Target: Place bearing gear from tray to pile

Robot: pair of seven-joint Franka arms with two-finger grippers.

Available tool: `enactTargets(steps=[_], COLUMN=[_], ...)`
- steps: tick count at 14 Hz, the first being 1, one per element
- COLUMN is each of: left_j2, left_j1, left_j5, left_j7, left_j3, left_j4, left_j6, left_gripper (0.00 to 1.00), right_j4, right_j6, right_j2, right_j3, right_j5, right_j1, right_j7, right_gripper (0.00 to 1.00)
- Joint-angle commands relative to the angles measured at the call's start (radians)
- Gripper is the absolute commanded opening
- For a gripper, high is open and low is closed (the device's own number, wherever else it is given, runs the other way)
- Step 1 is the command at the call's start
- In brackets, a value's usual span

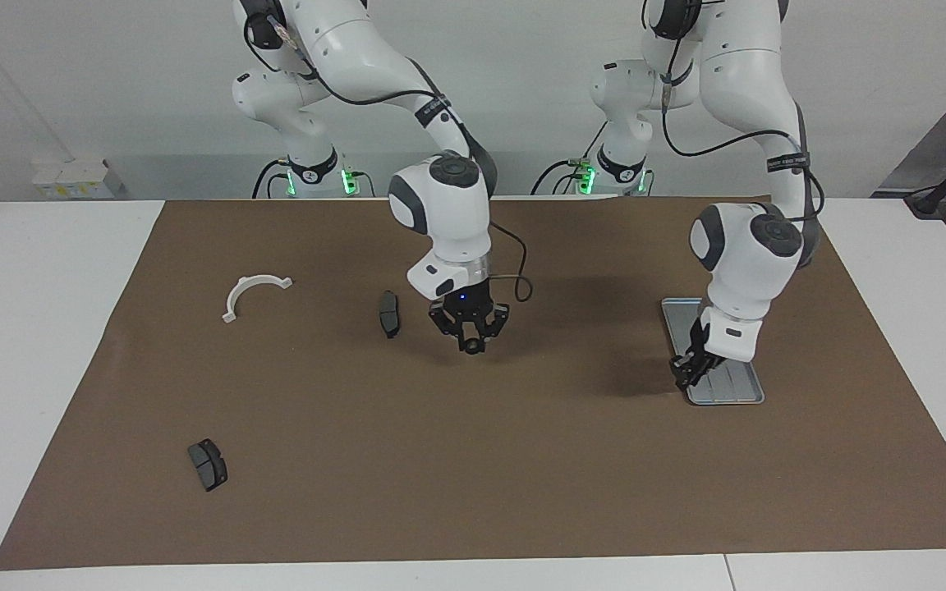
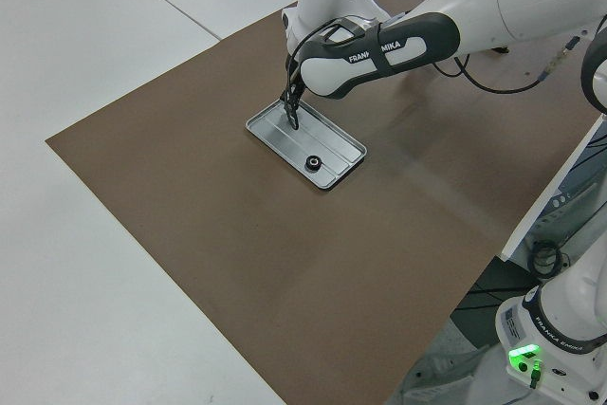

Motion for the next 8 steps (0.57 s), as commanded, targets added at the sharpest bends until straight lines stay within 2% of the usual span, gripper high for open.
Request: enactTargets(steps=[1,3,8], left_j2=[-0.012,-0.026,-0.067], left_j1=[-0.133,-0.218,-0.407], left_j5=[0.011,0.011,0.011], left_j7=[-0.193,-0.280,-0.301], left_j3=[0.014,0.013,0.011], left_j4=[-0.012,-0.044,-0.201], left_j6=[-0.022,-0.011,0.076], left_gripper=[0.05,0.05,0.09], right_j4=[-0.139,-0.197,-0.314], right_j6=[0.008,0.008,0.015], right_j2=[-0.120,-0.167,-0.218], right_j3=[0.013,0.013,0.014], right_j5=[-0.013,-0.013,-0.012], right_j1=[-0.083,-0.146,-0.324], right_j7=[-0.050,-0.100,-0.373], right_gripper=[0.00,0.00,0.00])
